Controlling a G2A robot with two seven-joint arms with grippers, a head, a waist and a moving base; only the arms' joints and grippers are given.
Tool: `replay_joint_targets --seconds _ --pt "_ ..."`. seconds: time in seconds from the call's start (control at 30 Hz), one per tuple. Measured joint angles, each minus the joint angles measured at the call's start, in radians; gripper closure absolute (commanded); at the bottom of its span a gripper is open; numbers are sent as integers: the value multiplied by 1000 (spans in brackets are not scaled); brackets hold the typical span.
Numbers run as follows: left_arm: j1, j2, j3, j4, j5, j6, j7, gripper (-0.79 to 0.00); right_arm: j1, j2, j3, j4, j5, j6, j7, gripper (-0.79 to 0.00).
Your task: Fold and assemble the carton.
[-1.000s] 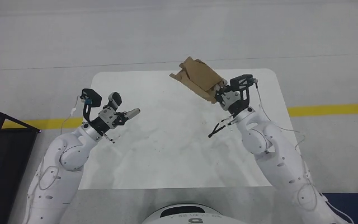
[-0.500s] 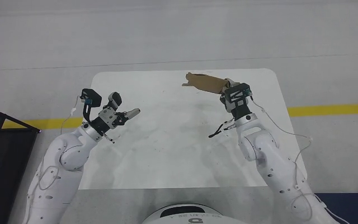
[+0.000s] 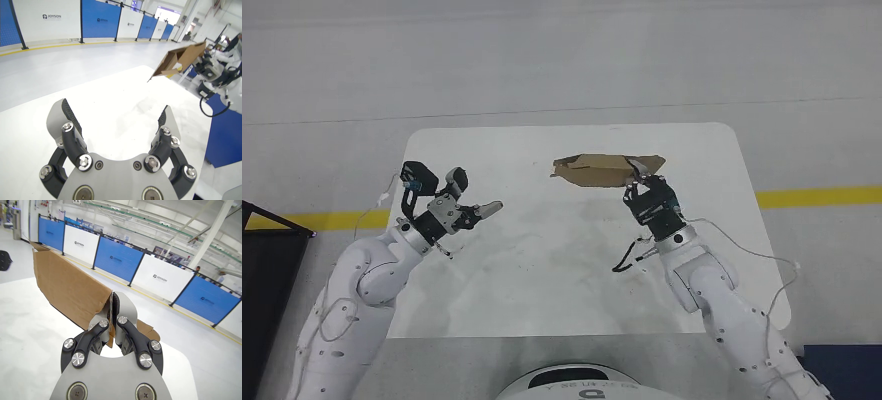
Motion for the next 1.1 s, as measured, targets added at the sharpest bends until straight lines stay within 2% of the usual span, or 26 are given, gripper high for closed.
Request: replay_joint_targets --seconds 0.17,0.43,0.57,0.73,0.87,1.0,1.1 --pt "-34 -2 70 63 215 -116 126 -785 38 3 25 36 179 -249 -2 0" --pt "-81 -3 97 128 251 -235 261 -785 63 7 31 62 261 -474 16 0" --pt "-107 -3 119 155 239 -322 298 -785 92 6 23 88 312 -550 53 0" --pt "-129 -3 128 188 203 -388 349 -785 117 3 13 104 330 -574 84 0" --pt "-140 0 121 199 172 -391 364 -785 128 2 4 111 333 -612 103 0" --pt "-143 4 114 197 167 -390 366 -785 164 5 -15 145 391 -747 175 0" --pt "-143 5 118 193 166 -390 372 -785 196 4 -24 170 435 -783 227 0"
